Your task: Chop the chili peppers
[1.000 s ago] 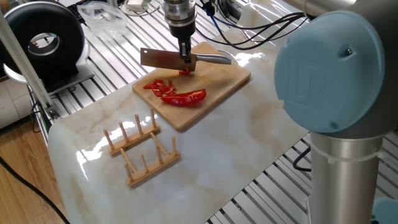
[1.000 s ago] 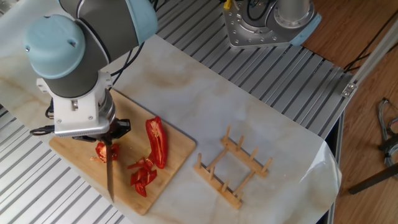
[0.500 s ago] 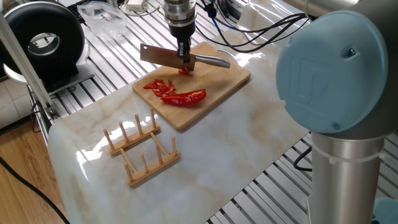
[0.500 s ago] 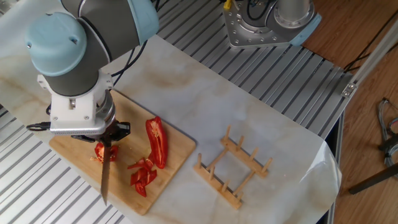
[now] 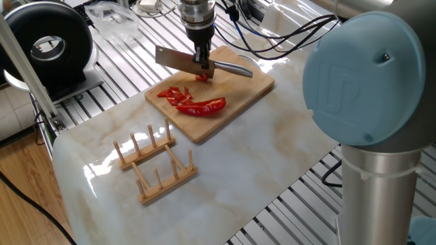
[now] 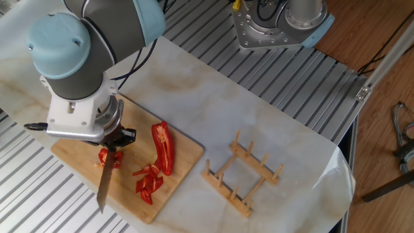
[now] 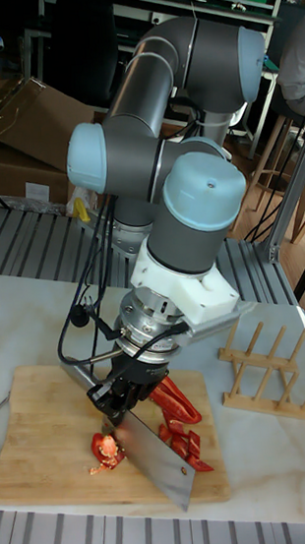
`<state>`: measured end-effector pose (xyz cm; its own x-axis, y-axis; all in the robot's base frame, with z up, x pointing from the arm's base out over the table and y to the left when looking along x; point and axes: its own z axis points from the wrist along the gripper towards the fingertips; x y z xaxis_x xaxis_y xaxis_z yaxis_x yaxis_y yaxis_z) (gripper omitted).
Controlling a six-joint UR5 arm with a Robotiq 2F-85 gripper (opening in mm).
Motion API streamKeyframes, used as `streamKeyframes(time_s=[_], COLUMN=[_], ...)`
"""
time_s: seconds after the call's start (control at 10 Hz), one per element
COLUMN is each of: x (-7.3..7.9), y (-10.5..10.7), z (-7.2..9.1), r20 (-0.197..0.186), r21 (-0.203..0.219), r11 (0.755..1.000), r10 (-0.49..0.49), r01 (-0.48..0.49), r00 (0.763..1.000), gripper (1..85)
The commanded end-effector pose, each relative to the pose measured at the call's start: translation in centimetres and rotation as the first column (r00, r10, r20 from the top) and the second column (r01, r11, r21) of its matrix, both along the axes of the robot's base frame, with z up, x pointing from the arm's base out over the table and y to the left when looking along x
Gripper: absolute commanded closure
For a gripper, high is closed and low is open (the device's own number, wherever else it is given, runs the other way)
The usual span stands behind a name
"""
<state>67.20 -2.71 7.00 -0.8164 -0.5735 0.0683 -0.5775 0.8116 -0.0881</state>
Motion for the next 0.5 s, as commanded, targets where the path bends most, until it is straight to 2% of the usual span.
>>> streamKeyframes(time_s=[0.0, 0.2, 0.4], x=[0.11, 0.81, 0.81], y=[0.20, -0.01, 0.32], z=[0.28, 0.80, 0.81], r20=[0.009, 0.039, 0.039], r21=[0.004, -0.024, -0.024], r11=[0.997, 0.992, 0.984], r10=[-0.071, -0.121, -0.176], r01=[0.071, 0.122, 0.177], r00=[0.997, 0.992, 0.984], gripper=[84.3, 84.3, 84.3])
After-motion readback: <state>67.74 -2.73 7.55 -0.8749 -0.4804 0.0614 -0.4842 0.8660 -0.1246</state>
